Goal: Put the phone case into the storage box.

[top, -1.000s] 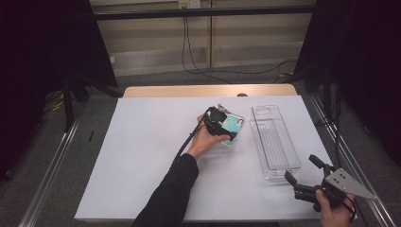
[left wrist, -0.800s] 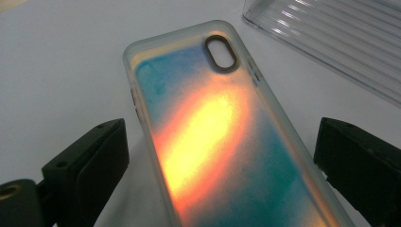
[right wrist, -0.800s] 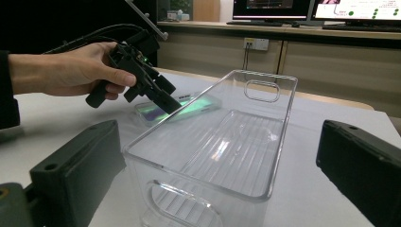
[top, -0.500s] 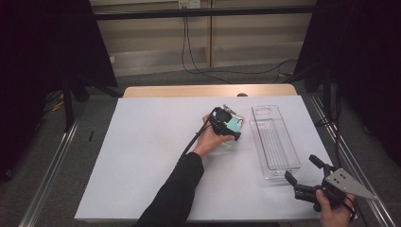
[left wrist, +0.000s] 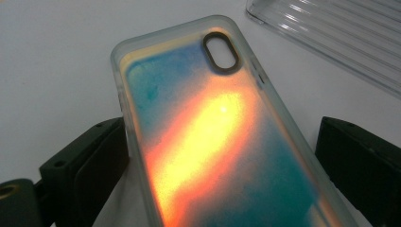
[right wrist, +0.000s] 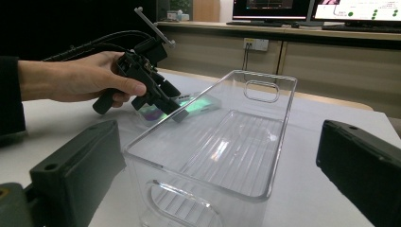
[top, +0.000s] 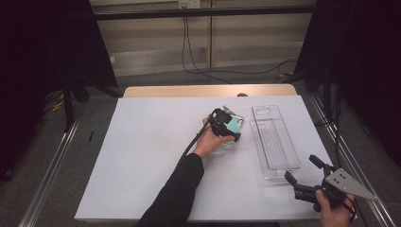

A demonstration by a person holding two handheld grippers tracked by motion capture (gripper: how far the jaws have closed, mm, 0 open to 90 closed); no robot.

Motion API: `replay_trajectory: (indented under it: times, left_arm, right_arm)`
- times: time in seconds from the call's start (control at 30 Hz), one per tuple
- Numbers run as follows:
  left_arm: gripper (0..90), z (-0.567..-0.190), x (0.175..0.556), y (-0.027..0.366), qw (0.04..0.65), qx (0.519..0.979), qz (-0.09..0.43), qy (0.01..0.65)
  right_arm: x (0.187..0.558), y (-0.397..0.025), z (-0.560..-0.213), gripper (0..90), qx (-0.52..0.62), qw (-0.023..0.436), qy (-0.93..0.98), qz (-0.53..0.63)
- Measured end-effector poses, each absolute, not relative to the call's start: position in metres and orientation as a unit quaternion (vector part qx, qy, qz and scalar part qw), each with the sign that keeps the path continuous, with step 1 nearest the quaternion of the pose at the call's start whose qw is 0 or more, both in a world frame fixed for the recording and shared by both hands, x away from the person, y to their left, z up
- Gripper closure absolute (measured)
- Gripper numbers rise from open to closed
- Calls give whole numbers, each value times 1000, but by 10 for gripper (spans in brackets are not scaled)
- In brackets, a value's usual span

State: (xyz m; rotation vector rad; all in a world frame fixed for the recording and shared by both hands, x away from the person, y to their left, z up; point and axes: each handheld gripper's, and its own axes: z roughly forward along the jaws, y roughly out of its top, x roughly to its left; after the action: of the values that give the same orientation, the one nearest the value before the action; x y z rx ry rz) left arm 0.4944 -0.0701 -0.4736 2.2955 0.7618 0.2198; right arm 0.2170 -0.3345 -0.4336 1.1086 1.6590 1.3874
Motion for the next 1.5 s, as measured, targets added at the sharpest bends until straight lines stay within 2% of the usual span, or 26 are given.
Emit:
replay_trajectory:
  times: [0.13,0.3,0.93,1.2,1.5]
  left_arm:
    - [55,-472,494,-70,346,887,85,294]
    - [142,-469,495,-69,341,889,83,294]
    - [169,-465,491,-70,326,889,86,309]
    - [170,-464,491,-56,326,885,95,319]
    - [169,-450,486,-42,353,872,100,323]
  right_arm:
    - [217,-334,-434,4,427,349,641,535]
    - [217,-334,-434,4,427,348,641,535]
    - [216,-335,-434,4,429,348,638,536]
    - [217,-335,-434,4,429,348,640,535]
    - [217,-335,-434,4,428,349,641,534]
